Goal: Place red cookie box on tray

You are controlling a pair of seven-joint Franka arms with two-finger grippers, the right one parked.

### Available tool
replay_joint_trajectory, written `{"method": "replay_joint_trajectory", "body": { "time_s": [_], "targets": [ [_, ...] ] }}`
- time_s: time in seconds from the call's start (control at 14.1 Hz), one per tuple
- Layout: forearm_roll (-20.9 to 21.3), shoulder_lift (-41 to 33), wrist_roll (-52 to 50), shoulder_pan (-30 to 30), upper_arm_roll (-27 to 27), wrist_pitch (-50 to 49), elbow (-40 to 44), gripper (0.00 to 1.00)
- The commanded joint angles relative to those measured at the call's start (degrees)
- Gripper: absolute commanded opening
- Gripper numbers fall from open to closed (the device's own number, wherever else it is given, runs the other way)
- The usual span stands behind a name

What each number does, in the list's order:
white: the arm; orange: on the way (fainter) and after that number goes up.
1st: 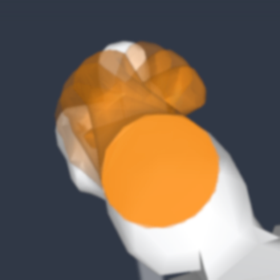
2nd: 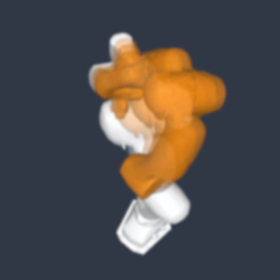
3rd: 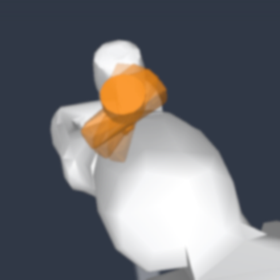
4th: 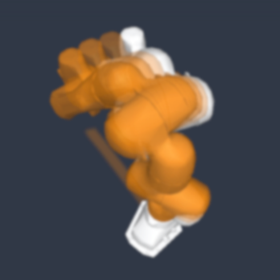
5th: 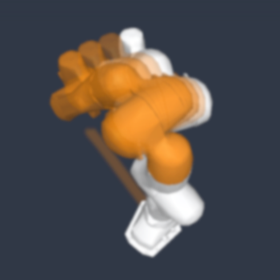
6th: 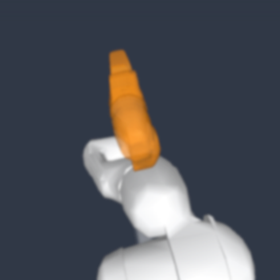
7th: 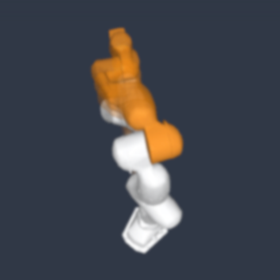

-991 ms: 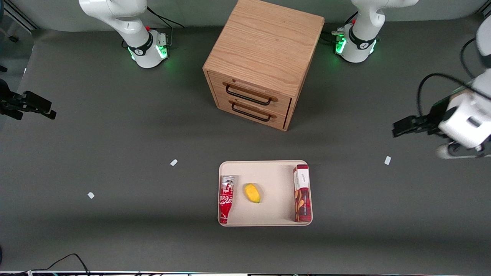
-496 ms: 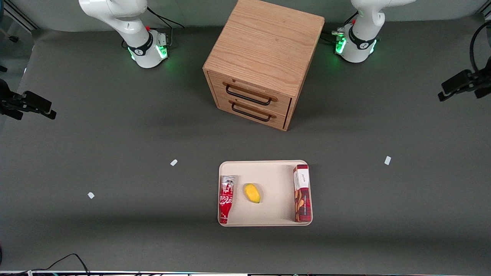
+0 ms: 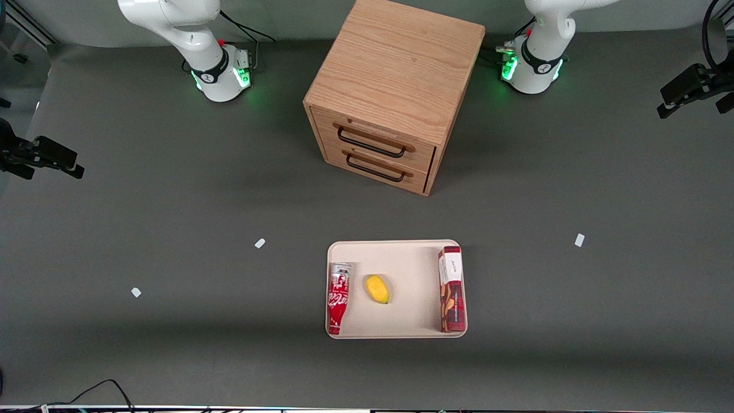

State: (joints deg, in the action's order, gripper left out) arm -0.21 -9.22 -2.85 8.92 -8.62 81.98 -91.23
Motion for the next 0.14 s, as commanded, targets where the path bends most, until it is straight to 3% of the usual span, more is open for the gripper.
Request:
{"method": "replay_joint_trajectory", "body": {
  "time_s": [0.0,0.07],
  "targets": [
    [0.7,-2.0,1.4,2.2,-1.6,-0.7,-1.8,1.00],
    [0.7,-1.9,1.4,2.4,-1.6,-0.7,-1.8,1.00]
  ]
}}
